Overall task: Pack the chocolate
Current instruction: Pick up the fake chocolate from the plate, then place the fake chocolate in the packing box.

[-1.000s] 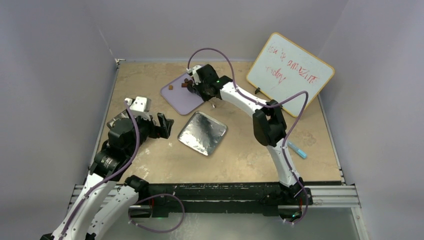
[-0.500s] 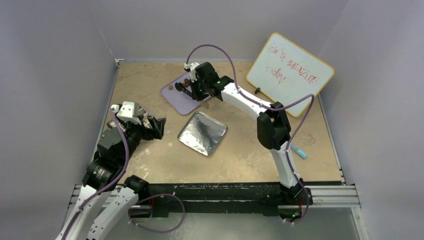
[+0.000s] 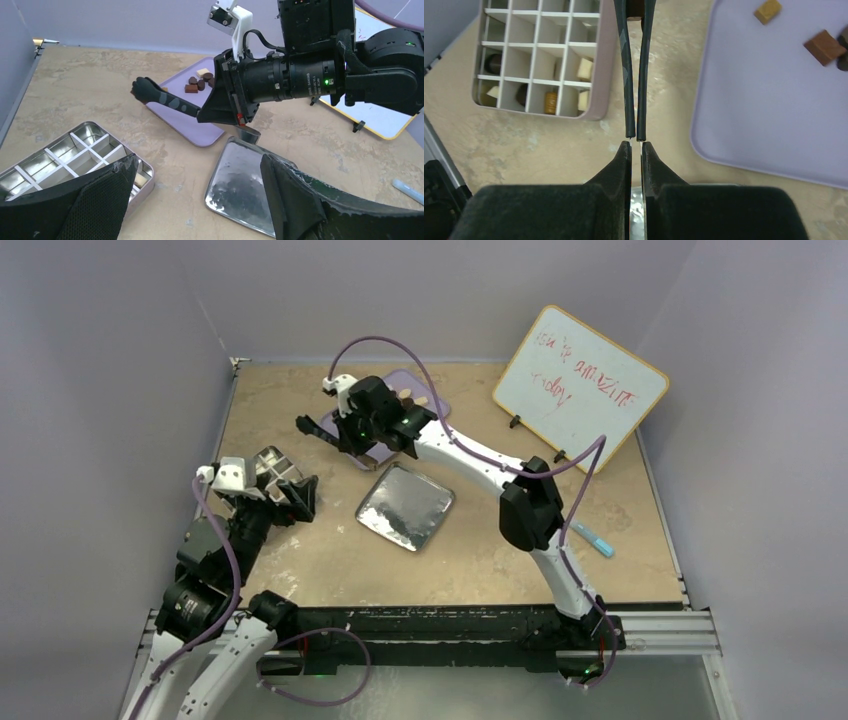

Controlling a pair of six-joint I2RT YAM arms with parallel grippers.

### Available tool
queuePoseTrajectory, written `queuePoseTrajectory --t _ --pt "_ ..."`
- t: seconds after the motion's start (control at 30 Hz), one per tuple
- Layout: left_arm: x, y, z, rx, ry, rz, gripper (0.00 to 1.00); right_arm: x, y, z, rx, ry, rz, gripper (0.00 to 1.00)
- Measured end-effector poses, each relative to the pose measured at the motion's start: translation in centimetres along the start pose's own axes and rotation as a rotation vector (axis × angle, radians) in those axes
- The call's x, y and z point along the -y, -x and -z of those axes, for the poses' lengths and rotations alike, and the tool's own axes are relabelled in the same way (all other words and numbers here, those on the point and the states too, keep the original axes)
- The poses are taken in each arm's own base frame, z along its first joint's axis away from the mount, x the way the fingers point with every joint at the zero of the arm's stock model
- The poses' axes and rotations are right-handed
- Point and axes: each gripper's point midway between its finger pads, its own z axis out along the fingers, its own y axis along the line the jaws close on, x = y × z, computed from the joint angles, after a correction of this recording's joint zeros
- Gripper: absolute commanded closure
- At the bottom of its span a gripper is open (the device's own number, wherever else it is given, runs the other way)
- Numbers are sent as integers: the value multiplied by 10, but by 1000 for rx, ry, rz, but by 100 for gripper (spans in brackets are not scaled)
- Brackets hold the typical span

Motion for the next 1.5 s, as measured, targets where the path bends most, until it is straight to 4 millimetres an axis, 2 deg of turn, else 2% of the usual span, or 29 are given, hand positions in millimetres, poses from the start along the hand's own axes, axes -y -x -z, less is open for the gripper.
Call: queuePoseTrajectory --t 0.2,0.6,0.9,1.23,1.5 --pt "-5 3 3 20 21 4 9 -24 -2 -16 11 43 11 97" --pt "-10 12 12 80 40 19 9 -41 -30 -58 -33 73 11 94" --pt "-11 12 12 80 43 19 9 -56 -34 -61 -32 94 28 90" --pt "-11 12 12 81 44 19 9 -61 -35 -61 -32 100 44 70" --pt "-12 13 12 81 47 19 9 -58 -34 -62 -29 82 51 63"
